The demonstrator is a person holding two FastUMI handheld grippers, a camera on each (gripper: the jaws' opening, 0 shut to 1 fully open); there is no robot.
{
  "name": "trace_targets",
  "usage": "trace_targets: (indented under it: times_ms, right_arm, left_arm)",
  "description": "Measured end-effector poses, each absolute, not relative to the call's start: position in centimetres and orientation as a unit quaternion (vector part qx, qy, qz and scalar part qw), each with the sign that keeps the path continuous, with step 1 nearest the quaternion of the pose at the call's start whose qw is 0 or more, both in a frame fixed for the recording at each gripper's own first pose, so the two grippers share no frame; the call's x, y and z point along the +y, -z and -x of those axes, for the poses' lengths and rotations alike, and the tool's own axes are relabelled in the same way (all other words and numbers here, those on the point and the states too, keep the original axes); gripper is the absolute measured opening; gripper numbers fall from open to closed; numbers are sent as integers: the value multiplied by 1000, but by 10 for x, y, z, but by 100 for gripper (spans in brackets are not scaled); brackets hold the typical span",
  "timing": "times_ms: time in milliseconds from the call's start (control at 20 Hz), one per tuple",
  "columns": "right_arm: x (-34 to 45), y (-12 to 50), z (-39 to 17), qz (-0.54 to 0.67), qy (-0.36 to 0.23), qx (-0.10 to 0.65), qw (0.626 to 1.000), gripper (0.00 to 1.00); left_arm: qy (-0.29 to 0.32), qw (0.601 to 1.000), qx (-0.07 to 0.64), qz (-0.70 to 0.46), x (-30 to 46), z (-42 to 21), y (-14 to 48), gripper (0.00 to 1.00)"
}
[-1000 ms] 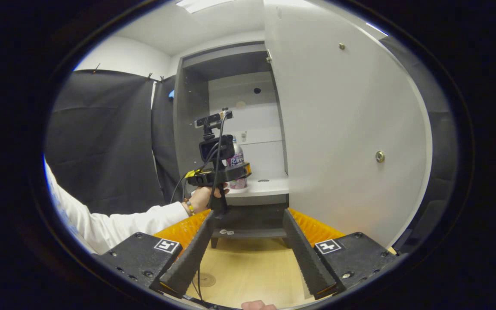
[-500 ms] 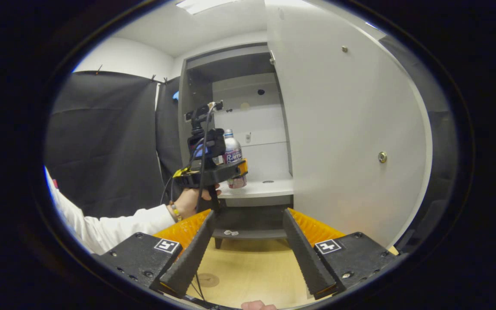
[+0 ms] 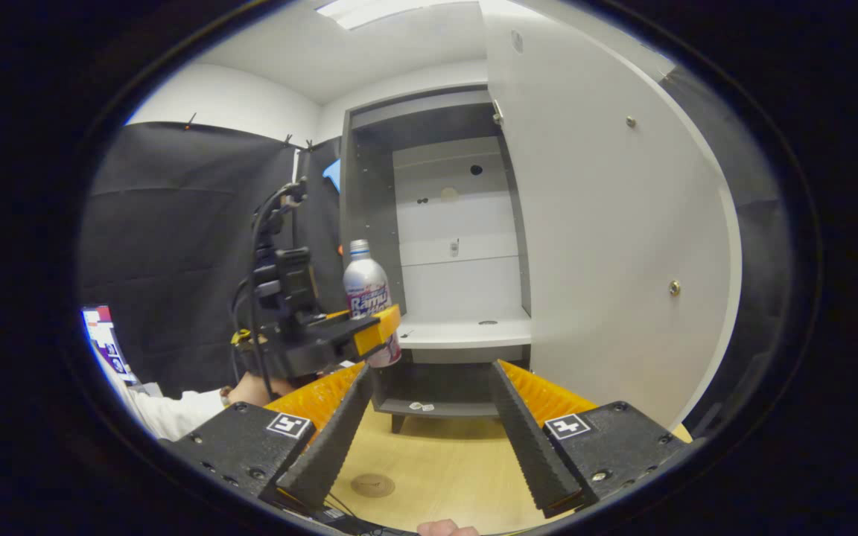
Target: Open the cabinet door with the right hand, grasp the bottle in the cabinet with the left hand and place it on the coaster, then close the cabinet door with the right hand.
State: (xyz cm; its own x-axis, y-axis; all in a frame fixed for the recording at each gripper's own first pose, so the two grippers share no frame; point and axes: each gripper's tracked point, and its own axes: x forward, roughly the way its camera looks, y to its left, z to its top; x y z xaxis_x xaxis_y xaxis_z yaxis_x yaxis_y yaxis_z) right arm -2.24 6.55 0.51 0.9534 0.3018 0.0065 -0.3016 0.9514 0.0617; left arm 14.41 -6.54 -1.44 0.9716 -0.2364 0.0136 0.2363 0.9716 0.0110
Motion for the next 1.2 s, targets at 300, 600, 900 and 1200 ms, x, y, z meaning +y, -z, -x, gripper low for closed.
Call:
trace_targets:
  times_ms: [300,600,900,1200]
  right_arm:
    - [77,-7,34,-23,-161,-3,987,100]
    - [81,-6,34,-23,-160,-1,987,100]
    - [79,7,35,-15,-147,22,989,100]
    - [80,15,35,-13,-140,39,989,99]
  left_arm:
    - [71,997,-8,-5,-25,-80,69,88]
    - [13,1000,1,13,-1,-46,152,77]
    - [-31,998,47,16,13,-34,239,78]
    - [-29,998,63,9,6,-37,277,78]
